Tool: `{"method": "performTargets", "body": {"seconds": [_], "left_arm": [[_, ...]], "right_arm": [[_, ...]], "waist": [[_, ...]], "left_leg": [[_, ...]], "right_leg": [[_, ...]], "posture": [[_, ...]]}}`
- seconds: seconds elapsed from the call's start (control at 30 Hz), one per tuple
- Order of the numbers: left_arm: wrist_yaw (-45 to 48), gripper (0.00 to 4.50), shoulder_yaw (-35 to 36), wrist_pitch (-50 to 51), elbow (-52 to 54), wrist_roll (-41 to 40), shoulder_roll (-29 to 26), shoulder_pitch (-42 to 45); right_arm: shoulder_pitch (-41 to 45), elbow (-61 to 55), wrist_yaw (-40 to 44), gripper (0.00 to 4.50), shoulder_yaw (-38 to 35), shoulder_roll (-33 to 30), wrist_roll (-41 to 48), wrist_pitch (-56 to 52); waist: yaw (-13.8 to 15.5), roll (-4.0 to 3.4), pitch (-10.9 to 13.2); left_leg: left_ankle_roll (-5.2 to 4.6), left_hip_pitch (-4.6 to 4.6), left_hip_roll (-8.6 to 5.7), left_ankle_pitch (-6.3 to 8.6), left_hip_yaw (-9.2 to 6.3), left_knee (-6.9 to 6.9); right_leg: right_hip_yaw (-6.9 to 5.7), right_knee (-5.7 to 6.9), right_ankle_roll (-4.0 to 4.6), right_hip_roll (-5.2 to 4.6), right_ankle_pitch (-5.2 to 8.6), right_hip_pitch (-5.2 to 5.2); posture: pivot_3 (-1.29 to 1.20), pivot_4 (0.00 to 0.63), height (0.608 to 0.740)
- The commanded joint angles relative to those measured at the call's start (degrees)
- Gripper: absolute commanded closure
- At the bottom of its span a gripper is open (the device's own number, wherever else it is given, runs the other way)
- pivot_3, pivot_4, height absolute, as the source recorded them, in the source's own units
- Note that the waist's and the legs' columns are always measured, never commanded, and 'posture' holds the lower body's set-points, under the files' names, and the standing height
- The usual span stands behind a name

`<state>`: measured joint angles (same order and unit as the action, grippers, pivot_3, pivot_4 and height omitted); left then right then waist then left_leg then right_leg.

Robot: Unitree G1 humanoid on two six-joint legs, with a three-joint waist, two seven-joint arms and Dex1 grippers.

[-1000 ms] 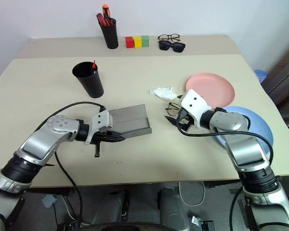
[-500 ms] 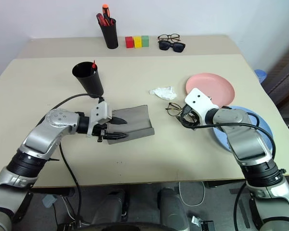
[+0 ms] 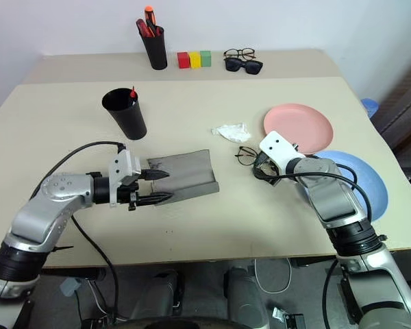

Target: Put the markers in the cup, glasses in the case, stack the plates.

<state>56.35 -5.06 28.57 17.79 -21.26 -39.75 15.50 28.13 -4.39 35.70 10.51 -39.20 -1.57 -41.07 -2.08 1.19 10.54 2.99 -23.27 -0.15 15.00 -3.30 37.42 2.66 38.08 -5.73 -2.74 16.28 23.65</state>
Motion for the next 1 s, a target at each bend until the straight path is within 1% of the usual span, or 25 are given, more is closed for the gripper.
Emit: {"method": "performTargets", "body": {"seconds": [0.03,0.13,0.2,0.23,0.27,0.4,0.5,0.6,0.7,0.83,1.0], "left_arm": [[-1.46,1.68,2.24,0.04,2.31,-0.94,-0.05,-0.82],[-1.64,1.68,2.22,-0.49,2.43,-1.03,-0.23,-1.61],[-1.7,1.68,2.19,-0.58,2.56,-1.1,-0.26,-1.83],[-1.75,1.68,2.15,-0.6,2.67,-1.1,-0.26,-1.88],[-1.79,1.68,2.11,-0.61,2.75,-1.1,-0.28,-1.9],[-2.09,1.68,2.13,-0.49,3.13,-1.12,-0.29,-1.95],[-3.39,1.68,3.68,-0.57,3.53,-1.15,-0.31,-2.89],[-5.71,1.68,9.78,-0.72,1.79,-1.98,-1.03,-5.89],[-5.99,1.68,15.59,-1.12,-0.23,-2.38,-2.88,-10.04],[-5.13,1.68,20.33,-2.63,-2.39,-2.05,-5.25,-15.1],[-5.59,1.68,22.53,-2.89,-1.55,-2.81,-5.66,-17.34]], "right_arm": [[1.53,-0.23,-0.01,1.28,-0.57,0.32,-0.49,0.86],[1.67,-0.13,0.12,2.78,-0.37,0.21,-0.68,0.9],[1.69,-0.2,0.29,3.87,-0.25,0.08,-0.79,0.87],[1.68,-0.31,0.34,4.3,-0.11,-0.07,-1.04,1.01],[1.67,-0.43,0.38,4.41,-0.04,-0.15,-1.21,1.06],[1.69,-1.09,0.11,4.41,-0.01,-0.34,-2.01,1.63],[2.48,-1.84,0.02,4.41,0.05,-0.7,-3.0,3.12],[4.09,-7.1,3.73,4.41,0.37,-0.98,-1.47,8.16],[5.85,-12.53,8.23,4.41,1.53,0.17,1.06,11.2],[10.62,-12.93,11.16,4.41,7.44,5.11,1.24,12.92],[15.06,-5.59,12.11,4.41,13.68,12.01,-1.13,16.76]], "waist": [[0.01,0.0,0.0],[-0.04,0.0,0.0],[-0.05,0.0,0.0],[-0.05,0.0,0.0],[-0.05,0.0,-0.01],[-0.06,-0.01,0.0],[-0.07,-0.01,0.0],[-0.43,-0.04,0.01],[-0.76,-0.13,0.05],[-0.47,-0.12,0.05],[0.41,-0.1,0.04]], "left_leg": [[0.0,0.0,0.0,0.0,0.0,0.0],[0.0,0.01,0.0,0.0,0.0,-0.01],[-0.01,0.01,0.0,0.0,0.01,-0.01],[-0.01,0.01,0.0,0.0,0.01,0.0],[-0.01,0.01,0.0,0.0,0.01,0.0],[-0.01,0.04,0.0,0.01,0.01,-0.01],[-0.01,0.04,0.0,0.01,0.01,-0.01],[-0.01,0.04,0.01,0.01,0.01,-0.03],[-0.01,0.05,0.1,0.01,0.05,-0.12],[-0.01,0.09,0.13,0.01,0.03,-0.15],[-0.01,0.06,0.1,0.01,-0.05,-0.09]], "right_leg": [[0.0,0.0,0.0,0.0,0.0,0.0],[0.0,0.0,0.0,0.0,0.0,0.0],[0.0,0.0,0.0,0.0,0.0,0.0],[0.0,0.0,0.0,0.0,0.0,0.0],[0.0,0.0,0.0,0.0,0.0,0.0],[0.0,0.0,0.0,0.0,0.0,-0.03],[0.0,0.0,0.0,0.01,0.0,-0.03],[0.01,0.0,0.0,0.01,0.0,0.0],[0.05,0.02,0.01,0.09,0.0,0.09],[0.01,0.0,0.04,0.08,0.02,0.05],[-0.1,-0.03,0.03,-0.13,0.02,-0.03]], "posture": [[0.0,0.15,0.74],[0.0,0.15,0.74],[0.0,0.15,0.74],[0.0,0.15,0.74],[0.0,0.15,0.74],[0.0,0.15,0.74],[0.0,0.15,0.74],[0.0,0.15,0.74],[0.0,0.15,0.74],[0.0,0.15,0.74],[0.0,0.15,0.74]]}}
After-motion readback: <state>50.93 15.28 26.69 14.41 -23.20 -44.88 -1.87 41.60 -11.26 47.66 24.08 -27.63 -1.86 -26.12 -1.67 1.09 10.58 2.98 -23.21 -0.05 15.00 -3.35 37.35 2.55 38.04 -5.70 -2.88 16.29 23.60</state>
